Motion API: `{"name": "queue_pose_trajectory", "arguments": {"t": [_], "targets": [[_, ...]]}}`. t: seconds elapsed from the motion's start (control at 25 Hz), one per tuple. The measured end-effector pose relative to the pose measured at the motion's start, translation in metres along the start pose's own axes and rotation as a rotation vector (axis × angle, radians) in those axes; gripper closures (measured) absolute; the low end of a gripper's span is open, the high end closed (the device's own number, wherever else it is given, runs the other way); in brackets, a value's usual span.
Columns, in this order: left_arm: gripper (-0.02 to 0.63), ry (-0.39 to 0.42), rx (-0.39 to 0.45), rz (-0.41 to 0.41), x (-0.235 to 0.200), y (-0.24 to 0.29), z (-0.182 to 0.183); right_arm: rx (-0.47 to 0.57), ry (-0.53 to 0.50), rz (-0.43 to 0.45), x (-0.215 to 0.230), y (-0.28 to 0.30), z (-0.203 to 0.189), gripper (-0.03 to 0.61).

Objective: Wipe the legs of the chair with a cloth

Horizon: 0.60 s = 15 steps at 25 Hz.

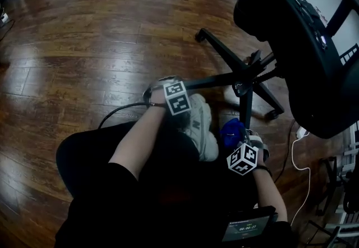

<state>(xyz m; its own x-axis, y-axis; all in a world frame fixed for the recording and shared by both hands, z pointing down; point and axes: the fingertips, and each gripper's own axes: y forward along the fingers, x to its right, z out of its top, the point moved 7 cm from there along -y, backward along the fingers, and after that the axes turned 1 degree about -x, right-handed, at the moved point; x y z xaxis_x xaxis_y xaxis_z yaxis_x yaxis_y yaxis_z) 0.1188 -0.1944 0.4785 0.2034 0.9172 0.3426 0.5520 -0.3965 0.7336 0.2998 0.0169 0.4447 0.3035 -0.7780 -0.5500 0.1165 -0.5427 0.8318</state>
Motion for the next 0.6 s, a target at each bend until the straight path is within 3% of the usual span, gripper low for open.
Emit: {"name": "queue_pose_trajectory", "arguments": {"t": [0.12, 0.36, 0.6], "targets": [[0.535, -0.005, 0.002, -0.001, 0.000, 0.000, 0.001, -0.037, -0.032, 0.001, -0.013, -0.002, -0.002, 0.479], [0.535, -0.002, 0.002, 0.005, 0.001, -0.001, 0.001, -0.012, 0.022, -0.006, -0.004, -0.002, -0.002, 0.479], [0.535, 0.003, -0.001, 0.014, -0.002, 0.000, 0.002, -0.009, 0.050, -0.126, 0.053, 0.023, 0.009, 0.479]]}}
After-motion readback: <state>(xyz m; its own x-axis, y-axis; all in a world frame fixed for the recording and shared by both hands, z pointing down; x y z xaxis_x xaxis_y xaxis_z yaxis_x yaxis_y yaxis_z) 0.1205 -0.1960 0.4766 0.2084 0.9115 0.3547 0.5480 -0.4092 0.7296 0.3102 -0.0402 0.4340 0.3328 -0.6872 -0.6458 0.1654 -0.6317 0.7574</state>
